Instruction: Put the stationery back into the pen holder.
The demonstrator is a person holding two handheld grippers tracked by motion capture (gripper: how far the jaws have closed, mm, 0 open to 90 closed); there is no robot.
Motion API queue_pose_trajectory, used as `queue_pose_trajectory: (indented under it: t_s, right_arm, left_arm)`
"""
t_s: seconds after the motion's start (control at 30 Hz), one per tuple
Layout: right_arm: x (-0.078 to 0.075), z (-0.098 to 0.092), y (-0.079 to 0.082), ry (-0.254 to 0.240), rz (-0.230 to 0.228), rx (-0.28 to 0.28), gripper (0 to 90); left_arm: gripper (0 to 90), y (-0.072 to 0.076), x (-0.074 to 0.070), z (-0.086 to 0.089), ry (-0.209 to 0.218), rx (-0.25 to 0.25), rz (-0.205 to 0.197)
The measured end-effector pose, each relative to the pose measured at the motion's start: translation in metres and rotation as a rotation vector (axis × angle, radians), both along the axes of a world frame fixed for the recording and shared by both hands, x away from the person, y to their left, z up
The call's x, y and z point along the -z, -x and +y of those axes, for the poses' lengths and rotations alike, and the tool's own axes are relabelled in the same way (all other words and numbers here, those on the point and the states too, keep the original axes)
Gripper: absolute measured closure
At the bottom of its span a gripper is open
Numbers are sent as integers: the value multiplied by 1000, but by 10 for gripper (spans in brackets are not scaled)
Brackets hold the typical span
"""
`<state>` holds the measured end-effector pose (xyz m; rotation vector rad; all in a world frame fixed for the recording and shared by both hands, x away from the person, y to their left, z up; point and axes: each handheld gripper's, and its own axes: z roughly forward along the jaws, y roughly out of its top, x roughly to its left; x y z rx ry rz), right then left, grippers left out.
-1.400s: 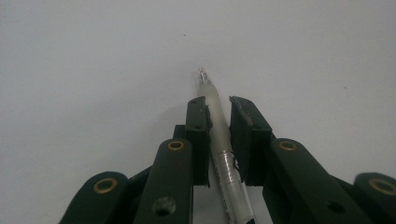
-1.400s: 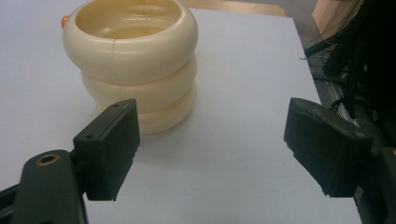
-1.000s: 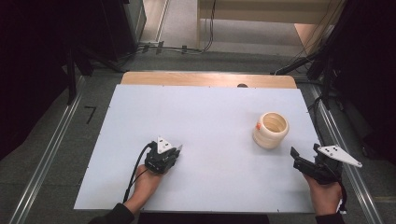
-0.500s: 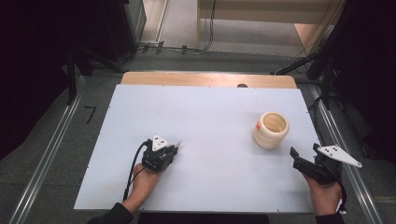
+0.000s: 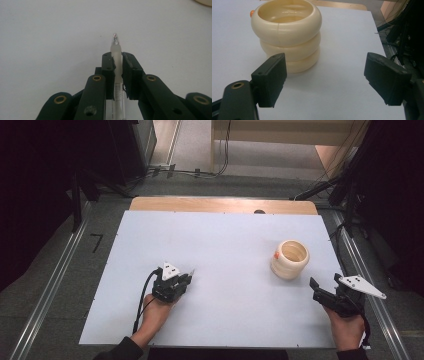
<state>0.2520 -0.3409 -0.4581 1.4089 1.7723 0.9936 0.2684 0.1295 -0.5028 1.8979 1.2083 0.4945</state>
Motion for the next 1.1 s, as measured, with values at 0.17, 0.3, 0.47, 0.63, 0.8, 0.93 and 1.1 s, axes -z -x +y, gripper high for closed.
queue_pose_trajectory:
  t_s: [0.17,0.3,0.47,0.63,0.8,0.93,1.1]
  right_arm:
    - [0,0,0,-2,0,-3,169]
    - [0,-1,0,-3,2,-2,169]
    - [2,0,-1,-1,8,-2,169]
    - [3,1,-2,9,12,-10,169]
    - [5,1,-3,9,21,-14,169]
    - [6,2,-4,16,25,-21,168]
    - [8,3,-5,20,35,-30,164]
  left_arm:
    - [813,-3,-3,-6,8,15,-7]
    - [813,-6,-4,-11,-6,25,-12]
    - [813,-8,-5,-15,-4,26,-16]
    - [813,-10,-5,-19,-3,30,-14]
    - [813,-12,-6,-24,1,40,-14]
    - [813,-14,-7,-32,3,53,-17]
    - [813,-16,-8,-45,6,72,-22]
